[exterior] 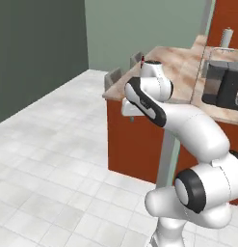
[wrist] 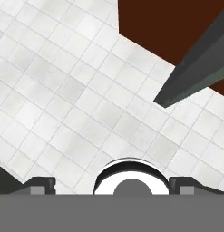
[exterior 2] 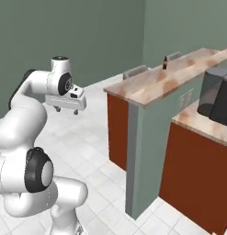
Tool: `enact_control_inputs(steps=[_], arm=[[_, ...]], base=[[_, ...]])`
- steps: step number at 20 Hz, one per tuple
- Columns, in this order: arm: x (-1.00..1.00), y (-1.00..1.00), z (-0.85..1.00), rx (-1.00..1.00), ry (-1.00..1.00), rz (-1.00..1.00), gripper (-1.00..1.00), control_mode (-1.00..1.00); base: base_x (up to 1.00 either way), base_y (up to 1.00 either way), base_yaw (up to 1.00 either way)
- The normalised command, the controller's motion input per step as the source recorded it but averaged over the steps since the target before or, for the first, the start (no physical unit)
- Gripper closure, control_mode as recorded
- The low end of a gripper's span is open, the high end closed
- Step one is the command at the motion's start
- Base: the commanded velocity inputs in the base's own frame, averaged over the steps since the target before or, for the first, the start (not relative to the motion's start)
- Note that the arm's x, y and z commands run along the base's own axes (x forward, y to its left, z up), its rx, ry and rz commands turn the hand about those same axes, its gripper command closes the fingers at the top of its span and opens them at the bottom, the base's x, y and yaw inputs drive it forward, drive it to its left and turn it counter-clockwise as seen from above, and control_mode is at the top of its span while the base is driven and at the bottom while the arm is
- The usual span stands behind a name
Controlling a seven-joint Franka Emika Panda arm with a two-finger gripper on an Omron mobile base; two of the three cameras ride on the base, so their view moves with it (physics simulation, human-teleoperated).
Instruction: Place the large bottle from the dining counter next to the other large bottle outside the sink, and place the small bottle from the dining counter next to the other small bottle inside the sink.
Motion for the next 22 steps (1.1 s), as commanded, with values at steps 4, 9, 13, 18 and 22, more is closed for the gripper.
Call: enact_control_inputs(steps=[4,9,13,18,22], arm=[[0.00,0.00,0.00,0.00,0.00,0.00,-1.00,1.00],[0.00,0.00,0.00,0.00,0.00,0.00,-1.00,1.00],[0.00,0.00,0.00,0.00,0.00,0.00,-1.00,1.00],[0.00,0.00,0.00,0.00,0.00,0.00,-1.00,1.00],[0.00,0.00,0.00,0.00,0.00,0.00,-1.00,1.00]], base=[[0.51,1.00,-0.47],[0.14,1.00,-0.44],[0.14,1.00,-0.44],[0.05,1.00,-0.47],[0.01,1.00,-0.48]])
